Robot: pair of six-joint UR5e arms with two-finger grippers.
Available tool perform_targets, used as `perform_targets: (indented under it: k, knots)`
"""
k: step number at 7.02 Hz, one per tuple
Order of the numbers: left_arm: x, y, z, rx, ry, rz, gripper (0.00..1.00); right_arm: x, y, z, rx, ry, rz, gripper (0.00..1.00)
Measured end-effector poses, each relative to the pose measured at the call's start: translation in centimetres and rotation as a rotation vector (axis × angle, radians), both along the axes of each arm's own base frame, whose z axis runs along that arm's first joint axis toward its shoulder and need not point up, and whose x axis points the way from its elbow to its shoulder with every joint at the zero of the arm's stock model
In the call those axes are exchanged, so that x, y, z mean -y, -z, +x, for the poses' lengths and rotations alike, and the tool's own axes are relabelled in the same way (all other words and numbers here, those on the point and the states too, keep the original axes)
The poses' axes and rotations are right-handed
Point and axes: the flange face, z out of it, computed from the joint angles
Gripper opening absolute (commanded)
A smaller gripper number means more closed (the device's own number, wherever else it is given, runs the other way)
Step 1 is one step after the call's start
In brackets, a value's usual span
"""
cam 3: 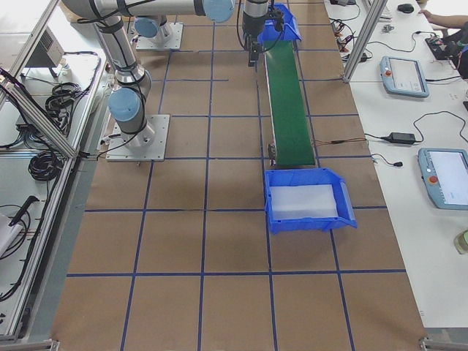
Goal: Transport two buttons from left to right
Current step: 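Move the left gripper over the blue bin above the buttons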
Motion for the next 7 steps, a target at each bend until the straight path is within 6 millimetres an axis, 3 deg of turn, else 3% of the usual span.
perform_targets:
  k: [5, 7]
  knots:
    - [-0.1, -0.5, -0.06, 0.002, 0.002, -0.006, 1.0, 0.01, 0.04, 0.0, 0.0, 0.0, 0.001, 1.0]
    - [0.27, 0.24, -0.01, 0.003, 0.001, 0.006, 1.0, 0.02, 0.03, 0.01, 0.0, 0.0, 0.0, 1.0]
